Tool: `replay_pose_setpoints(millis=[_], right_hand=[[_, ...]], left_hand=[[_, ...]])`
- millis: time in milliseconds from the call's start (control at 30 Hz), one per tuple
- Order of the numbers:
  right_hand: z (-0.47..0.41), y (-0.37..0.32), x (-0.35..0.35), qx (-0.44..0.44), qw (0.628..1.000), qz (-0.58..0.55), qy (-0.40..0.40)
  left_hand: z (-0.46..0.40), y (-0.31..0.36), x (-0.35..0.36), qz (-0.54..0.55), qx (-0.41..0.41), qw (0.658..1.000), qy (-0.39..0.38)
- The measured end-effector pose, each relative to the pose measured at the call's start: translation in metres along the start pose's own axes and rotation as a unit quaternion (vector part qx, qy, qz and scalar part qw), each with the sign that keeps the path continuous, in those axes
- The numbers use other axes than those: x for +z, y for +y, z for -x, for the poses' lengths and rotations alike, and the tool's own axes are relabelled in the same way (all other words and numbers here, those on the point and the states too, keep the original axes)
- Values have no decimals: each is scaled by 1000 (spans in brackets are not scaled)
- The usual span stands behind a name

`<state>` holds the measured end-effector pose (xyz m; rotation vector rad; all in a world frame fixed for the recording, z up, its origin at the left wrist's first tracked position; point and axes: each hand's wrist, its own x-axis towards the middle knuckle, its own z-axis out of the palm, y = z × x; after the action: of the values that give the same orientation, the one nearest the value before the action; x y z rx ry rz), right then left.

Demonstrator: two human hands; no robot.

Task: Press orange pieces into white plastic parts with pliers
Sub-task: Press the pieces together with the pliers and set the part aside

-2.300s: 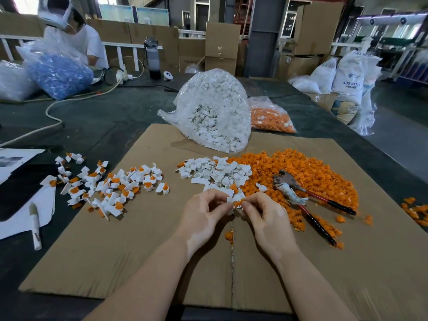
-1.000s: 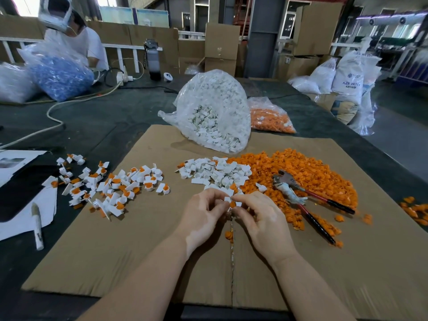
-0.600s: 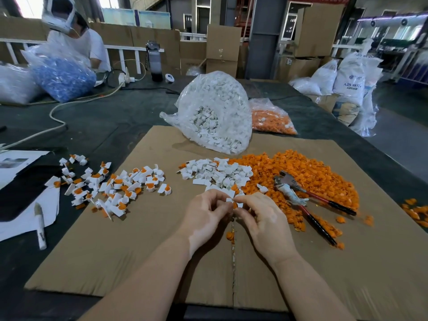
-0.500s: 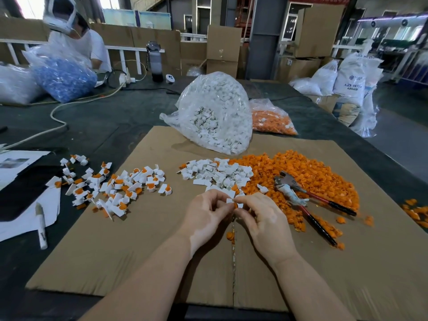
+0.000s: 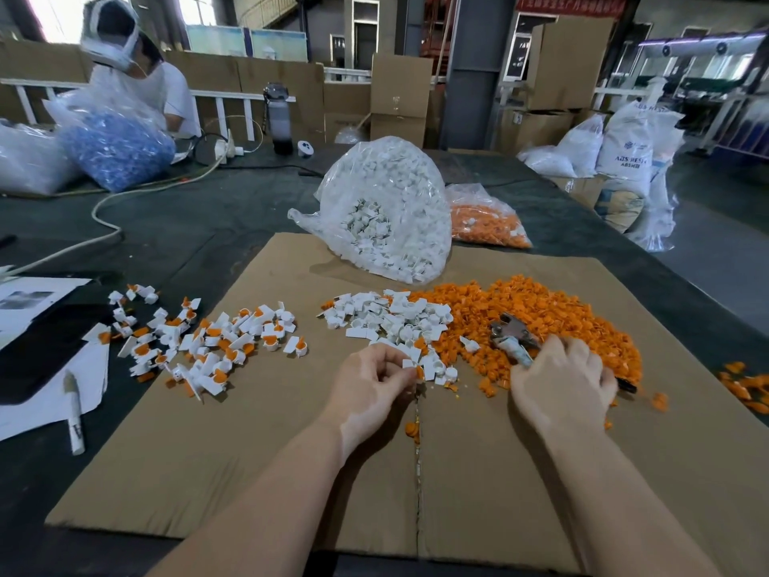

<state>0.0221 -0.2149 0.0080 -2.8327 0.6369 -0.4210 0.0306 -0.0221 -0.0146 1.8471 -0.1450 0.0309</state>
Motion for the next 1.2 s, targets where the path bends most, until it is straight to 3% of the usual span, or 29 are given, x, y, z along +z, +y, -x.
replay_pose_setpoints(millis=[100, 200, 433, 600, 833, 1200], right_hand=[[-15, 8, -6, 60, 991, 42, -114], [-25, 11, -6, 66, 985, 55, -148], [-16, 13, -5, 11, 994, 82, -72], [-4, 4, -17, -63, 997, -46, -26], [25, -30, -28, -141, 940, -178, -255], [36, -38, -43, -121, 874, -271, -385]], left_hand=[[-1, 1, 0, 6, -6, 1000, -3], [-1, 1, 0, 12, -7, 1000, -4], [1, 3, -1, 28, -11, 1000, 6], [1, 8, -3, 109, -34, 993, 15], [-4, 13, 1, 279, -105, 953, 44], [-7, 15, -1, 237, -108, 963, 74]])
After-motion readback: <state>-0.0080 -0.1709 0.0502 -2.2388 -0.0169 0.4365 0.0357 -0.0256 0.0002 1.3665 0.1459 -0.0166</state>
